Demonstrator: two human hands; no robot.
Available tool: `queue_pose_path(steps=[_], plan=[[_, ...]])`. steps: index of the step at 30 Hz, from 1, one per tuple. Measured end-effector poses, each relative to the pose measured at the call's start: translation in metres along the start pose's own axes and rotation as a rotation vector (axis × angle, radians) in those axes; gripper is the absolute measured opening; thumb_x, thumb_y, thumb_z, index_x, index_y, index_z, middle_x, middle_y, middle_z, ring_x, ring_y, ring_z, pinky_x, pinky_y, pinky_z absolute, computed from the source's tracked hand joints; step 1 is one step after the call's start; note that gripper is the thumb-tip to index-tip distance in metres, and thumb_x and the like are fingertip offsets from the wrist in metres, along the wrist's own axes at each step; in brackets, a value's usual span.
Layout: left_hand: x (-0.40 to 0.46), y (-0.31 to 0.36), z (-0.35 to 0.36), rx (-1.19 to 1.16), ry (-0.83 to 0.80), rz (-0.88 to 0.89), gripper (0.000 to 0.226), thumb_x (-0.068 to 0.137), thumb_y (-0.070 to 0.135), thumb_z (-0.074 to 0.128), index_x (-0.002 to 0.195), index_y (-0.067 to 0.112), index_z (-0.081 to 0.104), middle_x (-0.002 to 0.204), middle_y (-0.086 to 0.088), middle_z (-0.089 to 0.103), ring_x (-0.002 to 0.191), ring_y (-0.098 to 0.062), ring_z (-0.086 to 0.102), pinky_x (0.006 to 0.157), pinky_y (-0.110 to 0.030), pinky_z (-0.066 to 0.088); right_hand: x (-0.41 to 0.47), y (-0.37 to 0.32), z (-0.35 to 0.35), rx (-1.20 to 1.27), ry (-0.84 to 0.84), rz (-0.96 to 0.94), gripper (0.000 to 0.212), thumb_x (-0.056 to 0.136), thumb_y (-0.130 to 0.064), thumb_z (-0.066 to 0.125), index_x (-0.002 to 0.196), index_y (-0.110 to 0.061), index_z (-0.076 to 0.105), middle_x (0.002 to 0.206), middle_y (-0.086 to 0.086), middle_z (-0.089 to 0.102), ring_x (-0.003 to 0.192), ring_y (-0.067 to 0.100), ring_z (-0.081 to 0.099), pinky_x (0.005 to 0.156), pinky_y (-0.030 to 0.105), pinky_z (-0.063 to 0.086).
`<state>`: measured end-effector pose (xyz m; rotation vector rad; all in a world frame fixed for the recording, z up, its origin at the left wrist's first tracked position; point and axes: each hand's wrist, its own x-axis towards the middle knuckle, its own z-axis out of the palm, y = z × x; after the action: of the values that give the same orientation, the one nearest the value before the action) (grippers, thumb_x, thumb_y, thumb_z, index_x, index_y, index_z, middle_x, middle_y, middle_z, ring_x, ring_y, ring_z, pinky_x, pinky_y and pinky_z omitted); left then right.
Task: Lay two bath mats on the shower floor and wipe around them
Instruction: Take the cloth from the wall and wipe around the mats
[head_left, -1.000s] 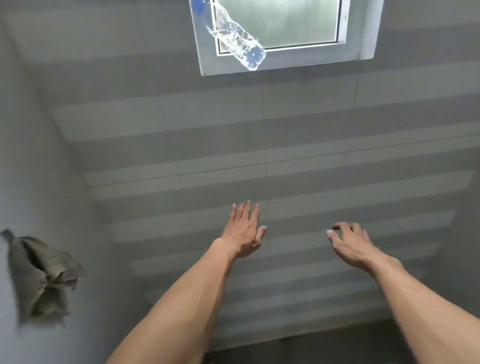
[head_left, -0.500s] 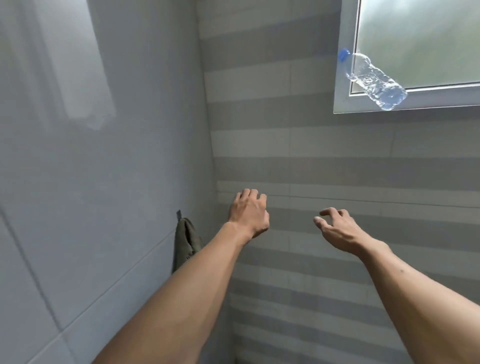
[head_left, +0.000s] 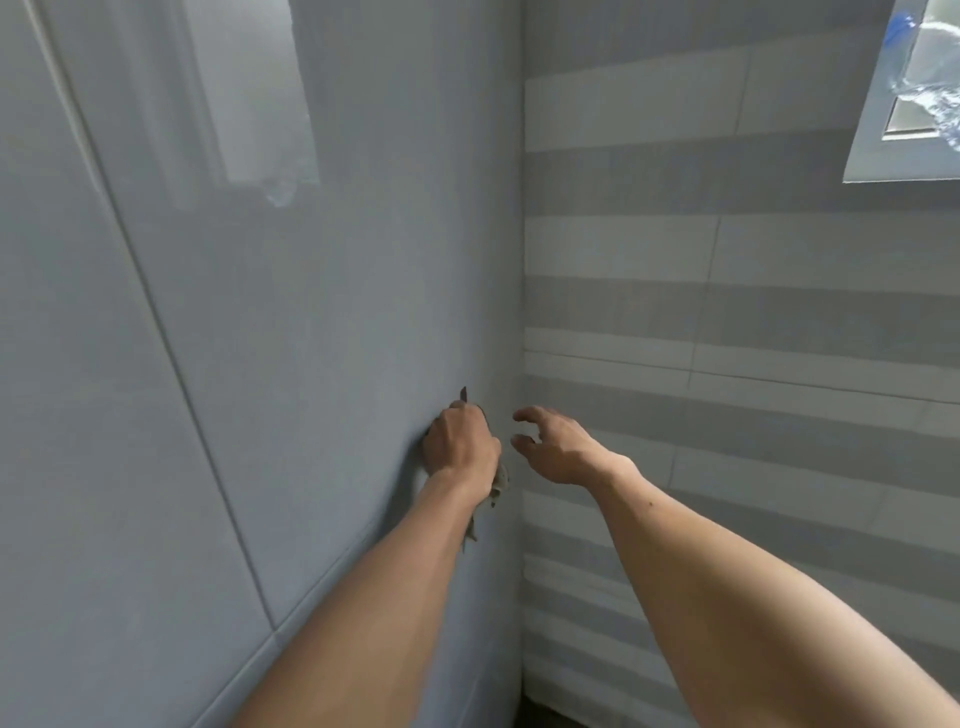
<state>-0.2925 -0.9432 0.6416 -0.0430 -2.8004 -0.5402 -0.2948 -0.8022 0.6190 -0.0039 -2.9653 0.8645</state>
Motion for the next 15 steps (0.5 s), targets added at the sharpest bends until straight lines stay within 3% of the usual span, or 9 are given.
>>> queue_pose_path(steps=[5, 7, 11, 15], plan=[[0.012, -0.008, 0.029, -0.150, -0.034, -0.108, 0.022, 0.095, 0.017, 0.054, 0.108, 0.005, 0.068, 0.114, -0.015, 0.069, 0.108, -0.034, 0.065, 0.082, -0.037, 0.053, 0.040, -0.016, 0.016, 0.012, -0.033, -0.026, 0.050, 0.102, -0.020, 0.051, 0.151, -0.021, 0.042, 0.152, 0.003, 0.051, 0.137, 0.025, 0.050, 0.113, 0.036, 0.038], [0.016, -0.011, 0.039, -0.154, -0.004, -0.122, 0.022, 0.096, 0.014, 0.051, 0.106, 0.005, 0.069, 0.111, -0.015, 0.071, 0.105, -0.034, 0.066, 0.081, -0.038, 0.053, 0.053, -0.014, 0.018, 0.069, -0.020, -0.008, 0.047, 0.101, -0.021, 0.054, 0.147, -0.023, 0.048, 0.143, 0.002, 0.060, 0.130, 0.023, 0.056, 0.105, 0.031, 0.043], [0.018, -0.013, 0.056, -0.128, 0.065, -0.091, 0.024, 0.098, 0.016, 0.047, 0.107, 0.008, 0.067, 0.109, -0.014, 0.071, 0.102, -0.034, 0.067, 0.078, -0.038, 0.053, 0.068, -0.011, 0.020, 0.069, 0.012, -0.009, 0.027, 0.097, -0.022, 0.058, 0.120, -0.020, 0.071, 0.117, 0.005, 0.072, 0.104, 0.023, 0.061, 0.081, 0.026, 0.039], [0.017, -0.010, 0.057, -0.224, 0.151, -0.073, 0.024, 0.092, 0.025, 0.052, 0.104, 0.010, 0.065, 0.103, -0.016, 0.072, 0.096, -0.035, 0.067, 0.075, -0.038, 0.050, 0.070, -0.007, 0.009, 0.143, 0.120, -0.011, 0.022, 0.099, -0.021, 0.052, 0.090, -0.009, 0.068, 0.089, 0.011, 0.070, 0.083, 0.030, 0.059, 0.062, 0.031, 0.036]])
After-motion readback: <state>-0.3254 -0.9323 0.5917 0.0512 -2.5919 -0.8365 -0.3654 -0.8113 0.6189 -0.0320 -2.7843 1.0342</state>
